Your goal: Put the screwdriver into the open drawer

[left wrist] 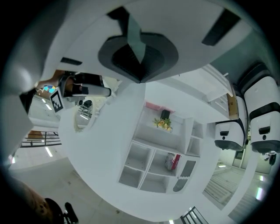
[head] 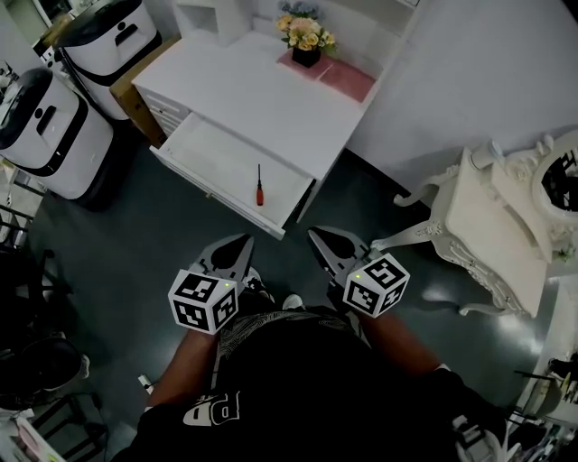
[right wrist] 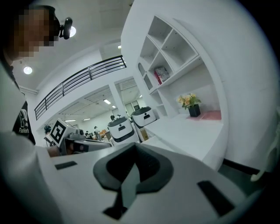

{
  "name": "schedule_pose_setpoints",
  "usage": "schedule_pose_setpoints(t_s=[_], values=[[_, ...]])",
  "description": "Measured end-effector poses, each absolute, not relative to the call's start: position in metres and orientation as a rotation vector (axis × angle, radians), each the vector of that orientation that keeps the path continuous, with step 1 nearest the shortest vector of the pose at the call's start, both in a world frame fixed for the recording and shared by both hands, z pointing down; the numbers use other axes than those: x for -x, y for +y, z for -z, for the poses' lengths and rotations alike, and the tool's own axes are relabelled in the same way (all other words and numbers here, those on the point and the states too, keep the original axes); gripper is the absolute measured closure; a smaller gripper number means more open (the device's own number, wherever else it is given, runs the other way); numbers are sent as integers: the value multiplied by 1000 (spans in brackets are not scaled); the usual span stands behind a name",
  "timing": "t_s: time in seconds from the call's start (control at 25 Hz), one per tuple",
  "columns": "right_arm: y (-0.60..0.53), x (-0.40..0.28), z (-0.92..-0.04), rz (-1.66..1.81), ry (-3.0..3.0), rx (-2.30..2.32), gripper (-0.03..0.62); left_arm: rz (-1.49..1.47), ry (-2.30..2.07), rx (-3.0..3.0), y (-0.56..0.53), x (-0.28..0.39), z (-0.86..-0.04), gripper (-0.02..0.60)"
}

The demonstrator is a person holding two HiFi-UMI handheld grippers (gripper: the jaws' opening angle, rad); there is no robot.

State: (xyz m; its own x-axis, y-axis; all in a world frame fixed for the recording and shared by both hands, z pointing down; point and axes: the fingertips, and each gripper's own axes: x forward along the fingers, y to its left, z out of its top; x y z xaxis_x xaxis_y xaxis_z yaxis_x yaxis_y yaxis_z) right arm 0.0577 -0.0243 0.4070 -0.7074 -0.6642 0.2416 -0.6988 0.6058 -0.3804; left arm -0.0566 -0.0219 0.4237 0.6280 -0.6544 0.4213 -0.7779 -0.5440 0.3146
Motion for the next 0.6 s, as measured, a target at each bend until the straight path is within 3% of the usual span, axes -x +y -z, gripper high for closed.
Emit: schedule_pose_setpoints(t_s=[0.6], values=[[9,-55,-408,-705,-2715,-1245,586,-375,-1045,-2459,-7,45,-406,566]])
